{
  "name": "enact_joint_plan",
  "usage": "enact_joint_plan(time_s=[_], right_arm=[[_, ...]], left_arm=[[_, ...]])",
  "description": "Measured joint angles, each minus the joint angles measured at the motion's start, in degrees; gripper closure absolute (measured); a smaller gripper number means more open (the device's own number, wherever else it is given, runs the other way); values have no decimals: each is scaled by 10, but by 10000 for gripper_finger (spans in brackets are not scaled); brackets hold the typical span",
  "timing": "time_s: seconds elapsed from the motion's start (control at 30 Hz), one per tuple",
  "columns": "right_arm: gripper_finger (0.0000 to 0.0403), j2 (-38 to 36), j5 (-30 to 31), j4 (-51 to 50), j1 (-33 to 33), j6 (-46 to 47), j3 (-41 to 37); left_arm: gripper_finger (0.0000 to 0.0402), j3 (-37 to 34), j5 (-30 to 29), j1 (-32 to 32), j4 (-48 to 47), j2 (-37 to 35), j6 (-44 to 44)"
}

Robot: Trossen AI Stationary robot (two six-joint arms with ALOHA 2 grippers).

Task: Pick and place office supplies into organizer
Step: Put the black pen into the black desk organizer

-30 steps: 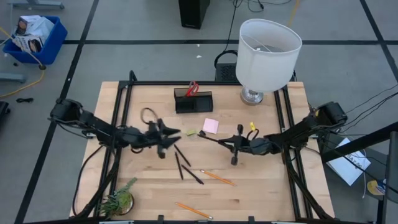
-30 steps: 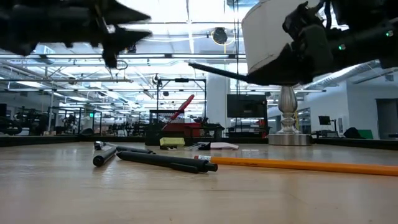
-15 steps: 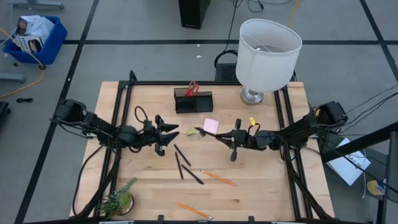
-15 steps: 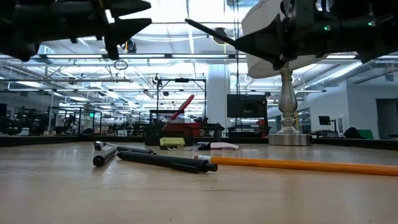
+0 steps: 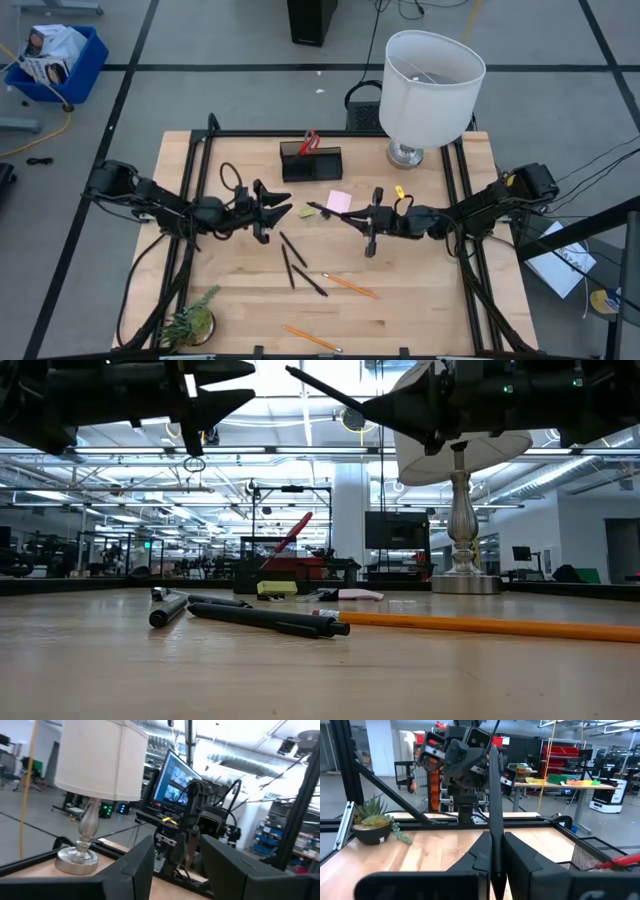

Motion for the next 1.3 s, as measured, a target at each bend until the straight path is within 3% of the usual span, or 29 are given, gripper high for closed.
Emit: enact_joint_plan(time_s=[0.13,0.9,1.3], right_arm=[[379,0,0,-4,-15,9,1],[379,0,-15,-6,-25,18,1],[379,0,-14,-14,-25,14,1]], left_arm=[[236,9,28,10,1,10,-17],[236,157,63,53,-52,156,-52],[236,164,55,53,-47,169,-52]])
